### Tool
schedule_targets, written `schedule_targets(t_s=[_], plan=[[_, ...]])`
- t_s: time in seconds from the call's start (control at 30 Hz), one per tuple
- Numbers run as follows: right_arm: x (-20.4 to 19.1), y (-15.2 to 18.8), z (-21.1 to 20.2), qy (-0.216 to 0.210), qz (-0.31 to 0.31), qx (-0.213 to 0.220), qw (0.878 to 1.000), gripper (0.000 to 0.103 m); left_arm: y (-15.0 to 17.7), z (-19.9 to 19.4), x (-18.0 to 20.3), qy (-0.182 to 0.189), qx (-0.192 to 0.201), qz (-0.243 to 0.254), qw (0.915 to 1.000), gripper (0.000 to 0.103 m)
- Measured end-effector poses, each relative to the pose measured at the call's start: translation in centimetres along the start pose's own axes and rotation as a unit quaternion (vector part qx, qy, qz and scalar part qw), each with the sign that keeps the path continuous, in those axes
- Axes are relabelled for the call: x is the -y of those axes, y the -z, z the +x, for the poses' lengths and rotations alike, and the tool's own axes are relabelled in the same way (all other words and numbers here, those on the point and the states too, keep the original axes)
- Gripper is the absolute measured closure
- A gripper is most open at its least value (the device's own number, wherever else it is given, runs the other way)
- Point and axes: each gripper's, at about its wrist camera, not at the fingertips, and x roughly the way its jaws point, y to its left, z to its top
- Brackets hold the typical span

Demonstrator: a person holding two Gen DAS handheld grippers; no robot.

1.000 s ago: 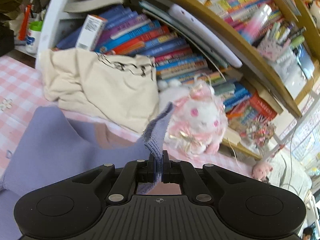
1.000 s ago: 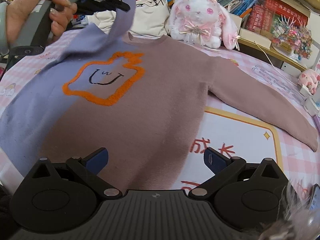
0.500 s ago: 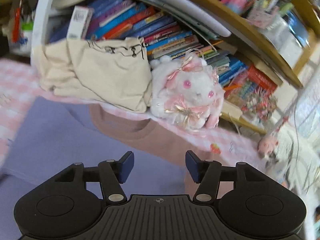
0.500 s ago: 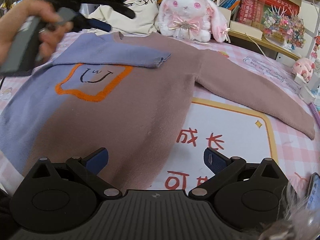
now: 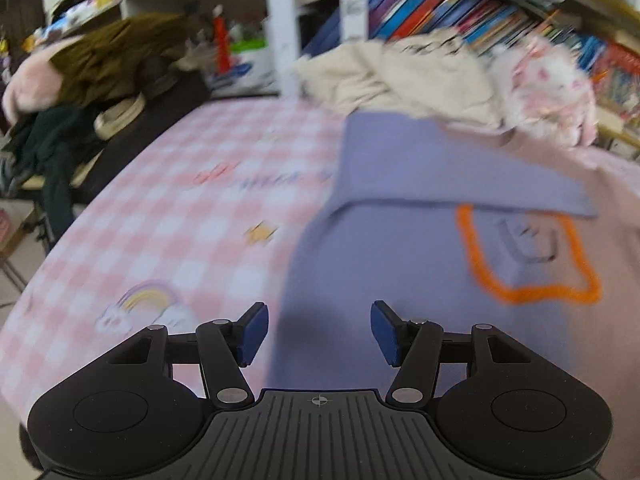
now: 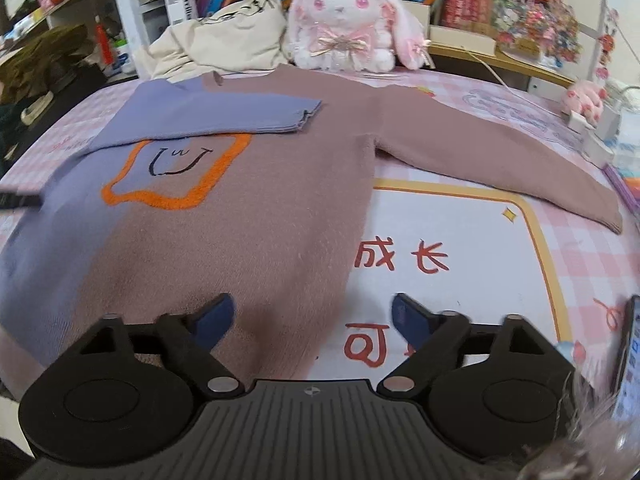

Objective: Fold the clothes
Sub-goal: 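Lay the lavender sleeve on the chest and open the left tool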

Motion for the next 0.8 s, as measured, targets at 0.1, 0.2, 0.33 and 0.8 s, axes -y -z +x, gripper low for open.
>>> schedule_targets(t_s=[0.1,0.2,0.33,0.8], plan=[[0.0,0.0,-0.3,0.019,0.017,-0.006,1.000,0.044,0.2,0.8,-1.5,0.000,-0.006,-0.003,1.0000,0.047],[0.0,0.2,-0.4,0.024,0.042,-0.019,0.999,0.047,0.4,1.2,-2.8,0.013,-0.010,-0.016,0.9997,0.048],[-0.6,0.5,-0.6,0.025,0.059,-0.031,0.997,0.053,0.6,1.4,-3.8,0.047,-0.013,-0.031,0.9983,0.054],[-3.7,0.2,-0.2,0.027,0.065,-0.033,0.997,0.087,0.4,2.4,-7.4,0.119,-0.025,-0.091,0.9884,0.099]])
